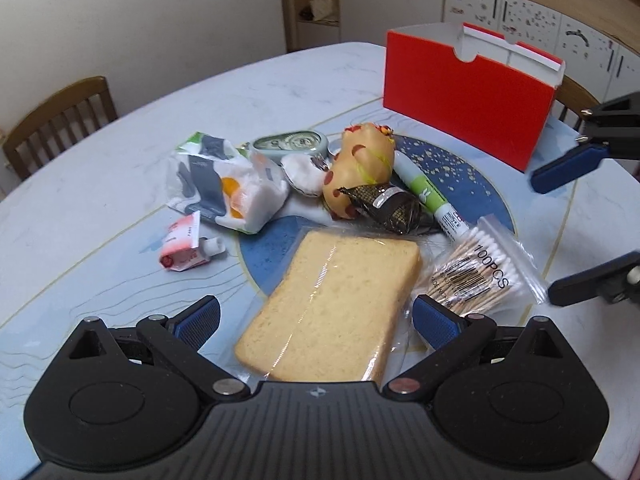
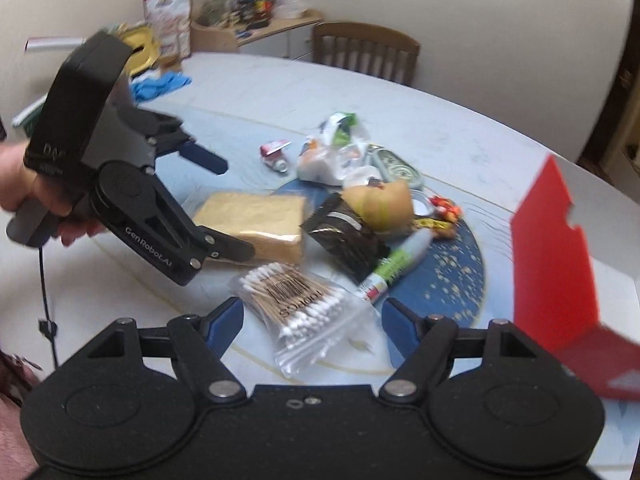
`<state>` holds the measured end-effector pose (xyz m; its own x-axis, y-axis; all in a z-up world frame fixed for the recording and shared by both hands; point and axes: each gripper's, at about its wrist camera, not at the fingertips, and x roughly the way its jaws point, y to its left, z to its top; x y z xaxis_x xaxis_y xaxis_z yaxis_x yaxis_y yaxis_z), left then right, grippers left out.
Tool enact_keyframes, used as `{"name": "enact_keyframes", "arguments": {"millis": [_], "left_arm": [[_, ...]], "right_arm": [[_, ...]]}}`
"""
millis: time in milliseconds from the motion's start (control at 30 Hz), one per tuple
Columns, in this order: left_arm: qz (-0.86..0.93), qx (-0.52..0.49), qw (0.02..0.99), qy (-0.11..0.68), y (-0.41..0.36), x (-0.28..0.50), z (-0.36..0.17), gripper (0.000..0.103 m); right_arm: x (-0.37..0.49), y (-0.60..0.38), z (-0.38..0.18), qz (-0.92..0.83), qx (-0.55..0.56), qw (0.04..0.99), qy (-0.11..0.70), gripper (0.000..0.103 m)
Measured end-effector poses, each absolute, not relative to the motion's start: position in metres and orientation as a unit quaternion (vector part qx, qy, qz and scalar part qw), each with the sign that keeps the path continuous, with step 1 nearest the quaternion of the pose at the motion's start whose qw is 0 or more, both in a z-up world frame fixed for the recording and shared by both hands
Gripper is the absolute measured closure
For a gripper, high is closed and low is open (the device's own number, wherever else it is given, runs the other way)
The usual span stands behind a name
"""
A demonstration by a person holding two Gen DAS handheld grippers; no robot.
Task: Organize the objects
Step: 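Grasp the packaged bread with the left tool while the right tool grasps the cotton swab bag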
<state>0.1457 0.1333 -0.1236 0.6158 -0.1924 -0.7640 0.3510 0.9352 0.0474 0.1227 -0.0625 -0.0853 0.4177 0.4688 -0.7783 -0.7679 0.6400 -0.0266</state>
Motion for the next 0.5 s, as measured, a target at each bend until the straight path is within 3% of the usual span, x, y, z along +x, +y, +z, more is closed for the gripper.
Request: {"name": "enact_keyframes", "arguments": {"millis": [267, 500], "left_arm": [[-0.184, 0.09, 0.878, 0.432, 0.139, 0.159, -0.139, 0.0], [-0.186, 0.071, 0.875, 0.441, 0.147, 0.165, -0.147, 0.001]], "right_arm": [[0.136, -0.027, -0.112, 0.419, -0.28, 0.771, 0.39, 0.027], [0.154, -0.016, -0.126, 0.434, -0.292, 0.747, 0.411, 0.027]]}}
